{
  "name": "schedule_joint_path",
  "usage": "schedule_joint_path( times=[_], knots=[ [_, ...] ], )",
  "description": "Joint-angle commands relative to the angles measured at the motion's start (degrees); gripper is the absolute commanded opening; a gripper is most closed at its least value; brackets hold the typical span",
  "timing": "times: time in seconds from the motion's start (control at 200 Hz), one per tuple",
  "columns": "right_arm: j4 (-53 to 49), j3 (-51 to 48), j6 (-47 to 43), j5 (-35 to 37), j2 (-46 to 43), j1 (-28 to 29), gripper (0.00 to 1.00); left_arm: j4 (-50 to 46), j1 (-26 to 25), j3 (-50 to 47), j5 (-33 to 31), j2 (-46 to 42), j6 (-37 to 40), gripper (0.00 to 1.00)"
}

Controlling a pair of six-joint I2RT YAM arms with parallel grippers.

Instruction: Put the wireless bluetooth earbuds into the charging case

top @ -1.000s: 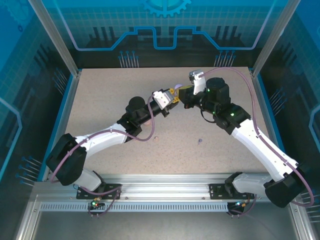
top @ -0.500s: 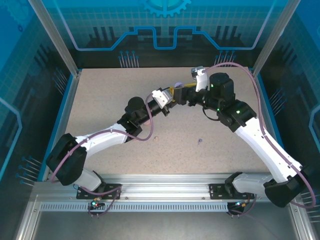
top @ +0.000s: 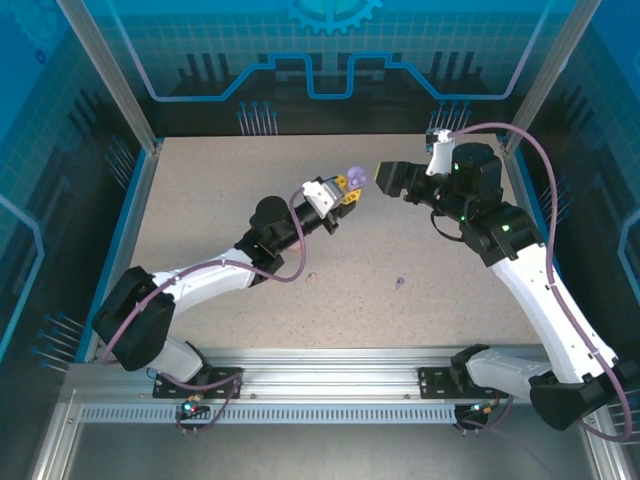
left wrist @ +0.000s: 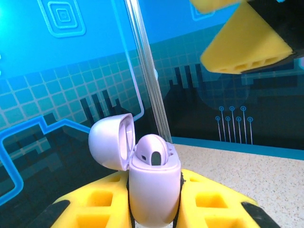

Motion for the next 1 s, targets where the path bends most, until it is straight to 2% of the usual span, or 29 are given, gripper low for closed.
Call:
schedule_joint_path(
  times=[0.0,0.165,0.435,0.68,0.795,0.995],
  knots=[
    [-10.5,-2.6,2.3,8.8,-0.3,-1.2,0.77,1.8,-0.4,-1.6,-1.7,-2.7,-1.0,0.0],
    [-16.6,-11.0,6.3,13.1,2.7,-1.6,0.76,2.0,-0.5,-4.7,-2.8,-5.9,-1.8,0.0],
    [-14.7,-21.1,14.0,14.2,12.2,-1.0,0.7,1.9,-0.4,-8.9,-3.7,-10.7,-2.6,0.0],
    [-15.1,-22.1,21.0,15.8,21.7,1.6,0.68,2.6,-0.4,-11.3,-3.8,-12.8,-4.6,0.0],
    [-16.8,-20.8,23.6,17.4,26.0,3.7,0.64,2.8,-0.4,-11.9,-3.8,-13.2,-5.3,0.0],
    [-16.7,-20.1,26.5,19.0,30.5,5.5,0.62,3.0,-0.3,-12.8,-4.0,-14.1,-5.5,0.0]
  ],
)
